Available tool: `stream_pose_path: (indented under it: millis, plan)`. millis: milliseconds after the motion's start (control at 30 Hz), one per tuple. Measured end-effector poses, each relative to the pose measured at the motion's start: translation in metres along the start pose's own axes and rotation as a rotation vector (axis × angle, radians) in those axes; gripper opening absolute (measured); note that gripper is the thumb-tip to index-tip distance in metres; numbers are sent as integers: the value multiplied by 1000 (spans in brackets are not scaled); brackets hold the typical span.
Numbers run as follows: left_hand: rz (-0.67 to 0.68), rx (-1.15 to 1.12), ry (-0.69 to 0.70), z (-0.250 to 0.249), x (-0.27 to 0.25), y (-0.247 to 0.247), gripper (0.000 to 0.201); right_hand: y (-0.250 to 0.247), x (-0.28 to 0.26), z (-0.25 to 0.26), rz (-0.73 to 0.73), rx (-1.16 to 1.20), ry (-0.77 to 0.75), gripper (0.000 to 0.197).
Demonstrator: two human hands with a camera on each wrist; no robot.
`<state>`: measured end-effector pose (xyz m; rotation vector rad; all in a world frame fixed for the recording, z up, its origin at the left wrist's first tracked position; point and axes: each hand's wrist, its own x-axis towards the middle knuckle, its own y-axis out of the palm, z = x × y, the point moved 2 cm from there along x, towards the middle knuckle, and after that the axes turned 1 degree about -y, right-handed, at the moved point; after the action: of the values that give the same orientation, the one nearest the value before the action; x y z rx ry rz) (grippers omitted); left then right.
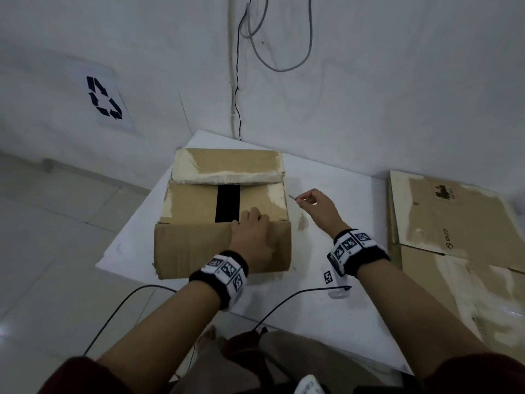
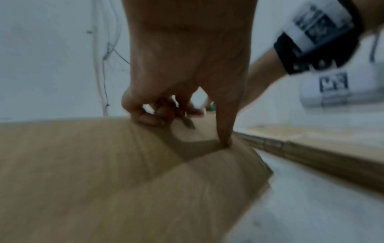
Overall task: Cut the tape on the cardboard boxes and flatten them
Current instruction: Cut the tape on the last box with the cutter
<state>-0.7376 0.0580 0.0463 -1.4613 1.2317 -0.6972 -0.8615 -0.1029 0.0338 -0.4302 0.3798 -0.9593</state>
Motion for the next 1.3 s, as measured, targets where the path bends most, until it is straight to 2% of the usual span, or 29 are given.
stream_pose_path:
  millis: [33, 133, 167, 233, 267, 333, 433, 467, 500, 567, 633, 700, 833, 1000, 1167, 1300]
  plan:
    - [69, -56, -50, -2, 7, -9, 41, 0, 1, 2, -12, -22, -26, 15]
    - [366, -187, -153, -7, 30, -37, 57, 1, 8, 6, -47, -60, -90, 13]
    - [450, -263, -176, -9, 37, -46, 55, 2, 11, 8, -59, -69, -99, 10]
    - [528, -520, -290, -7, 52, -59, 48, 4, 20, 11, -83, -100, -107, 7]
    - [516, -675, -361, -5, 63, -62, 48, 5, 26, 12, -91, -120, -114, 6]
    - [394, -969, -503, 5, 82, -60, 43, 8, 36, 14, -89, -168, -133, 6]
    - [242, -1343, -620, 15, 106, -44, 11, 12, 44, 13, -70, -190, -153, 8]
    - [186, -1480, -653, 17, 112, -38, 9, 13, 48, 11, -64, -187, -162, 9]
    - [148, -1622, -670, 18, 118, -34, 12, 14, 52, 9, -63, -187, -167, 10]
    - [88, -1835, -642, 17, 120, -25, 31, 15, 52, 8, -57, -185, -183, 10]
    - [81, -1909, -594, 12, 127, -23, 41, 17, 57, 7, -60, -172, -198, 9]
    - [33, -1940, -617, 11, 135, -18, 39, 18, 58, 7, -63, -163, -225, 8]
    - [-81, -1940, -683, 14, 148, -14, 10, 24, 66, 7, -78, -143, -258, 7]
    - [-154, -1879, -708, 18, 156, -12, 23, 27, 70, -1, -116, -150, -266, 8]
    - [-143, -1816, -629, 17, 151, -5, 26, 33, 81, 1, -149, -179, -294, 1]
    - [-172, -1781, -540, 13, 146, -4, 18, 32, 99, -1, -197, -152, -240, 7]
